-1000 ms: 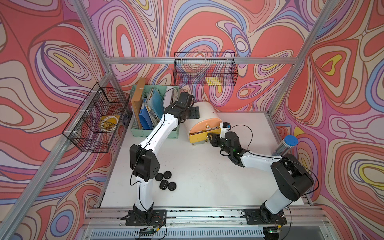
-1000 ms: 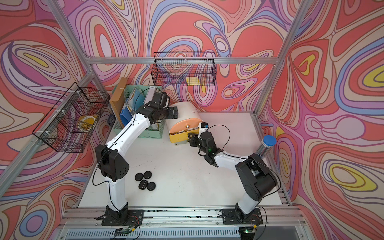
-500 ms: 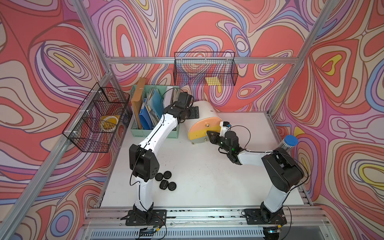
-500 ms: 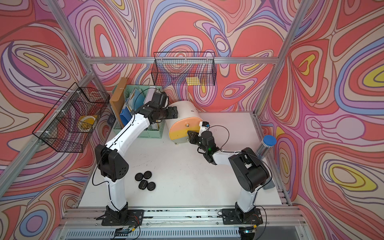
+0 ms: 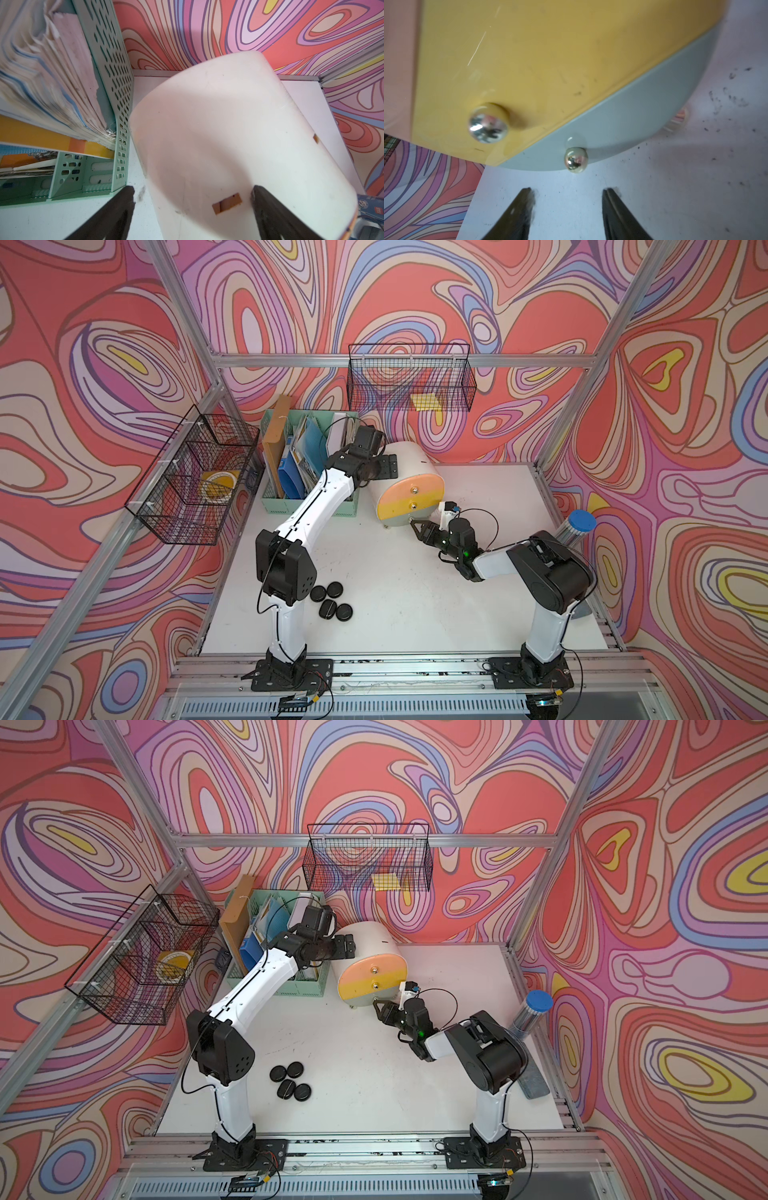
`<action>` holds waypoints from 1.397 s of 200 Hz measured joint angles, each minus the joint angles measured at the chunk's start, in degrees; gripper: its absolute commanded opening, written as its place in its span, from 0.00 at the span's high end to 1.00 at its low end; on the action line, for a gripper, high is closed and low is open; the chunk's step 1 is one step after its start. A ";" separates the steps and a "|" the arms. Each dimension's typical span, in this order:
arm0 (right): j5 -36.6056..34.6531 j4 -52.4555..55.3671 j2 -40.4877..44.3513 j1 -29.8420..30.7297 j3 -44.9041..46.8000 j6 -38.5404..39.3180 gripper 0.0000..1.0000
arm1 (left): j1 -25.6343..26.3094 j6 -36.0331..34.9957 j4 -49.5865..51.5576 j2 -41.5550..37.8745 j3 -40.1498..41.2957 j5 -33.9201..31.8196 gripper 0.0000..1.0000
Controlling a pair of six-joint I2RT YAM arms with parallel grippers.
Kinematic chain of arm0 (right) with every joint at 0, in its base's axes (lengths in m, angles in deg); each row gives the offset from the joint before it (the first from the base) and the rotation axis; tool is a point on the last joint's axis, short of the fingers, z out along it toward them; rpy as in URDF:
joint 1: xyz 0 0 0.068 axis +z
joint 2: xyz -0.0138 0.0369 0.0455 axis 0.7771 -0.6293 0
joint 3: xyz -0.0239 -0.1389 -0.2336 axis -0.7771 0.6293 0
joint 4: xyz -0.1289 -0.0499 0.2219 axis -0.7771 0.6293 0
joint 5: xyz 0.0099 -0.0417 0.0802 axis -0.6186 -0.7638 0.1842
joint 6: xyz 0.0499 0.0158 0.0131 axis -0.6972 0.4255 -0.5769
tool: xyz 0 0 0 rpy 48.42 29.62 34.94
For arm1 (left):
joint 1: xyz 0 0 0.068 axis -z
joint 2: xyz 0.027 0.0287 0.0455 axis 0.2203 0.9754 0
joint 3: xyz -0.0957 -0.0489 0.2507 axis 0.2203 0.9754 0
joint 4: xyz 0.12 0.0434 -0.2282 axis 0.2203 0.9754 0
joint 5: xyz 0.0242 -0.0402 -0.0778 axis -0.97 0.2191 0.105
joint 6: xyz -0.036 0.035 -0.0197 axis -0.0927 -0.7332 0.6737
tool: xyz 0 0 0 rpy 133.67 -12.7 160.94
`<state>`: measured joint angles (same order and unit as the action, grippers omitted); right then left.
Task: Put the bluetooth earphones in the drawer according to color
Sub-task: Open the drawer in the storage box.
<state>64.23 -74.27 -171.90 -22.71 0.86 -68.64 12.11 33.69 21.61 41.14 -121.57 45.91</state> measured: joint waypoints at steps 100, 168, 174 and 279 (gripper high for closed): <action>1.42 -5.27 -7.93 -0.13 -5.57 -5.29 0.51 | -0.20 0.57 -0.68 -0.17 0.55 0.48 0.07; 1.05 -10.82 -11.43 -0.46 -6.19 -10.80 0.60 | -0.55 0.81 -1.90 -0.31 1.40 1.07 0.07; 1.22 -10.97 -11.56 -0.50 -6.49 -11.19 0.61 | -0.57 0.83 -2.01 -0.33 1.46 1.11 0.07; 1.31 -12.24 -12.15 -0.50 -7.13 -14.88 0.79 | -0.94 0.98 -3.10 -0.63 2.40 1.33 0.07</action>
<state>65.54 -86.51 -184.06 -23.21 -6.26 -83.53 11.17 34.68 18.51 40.50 -119.16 47.24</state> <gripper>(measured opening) 0.258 0.928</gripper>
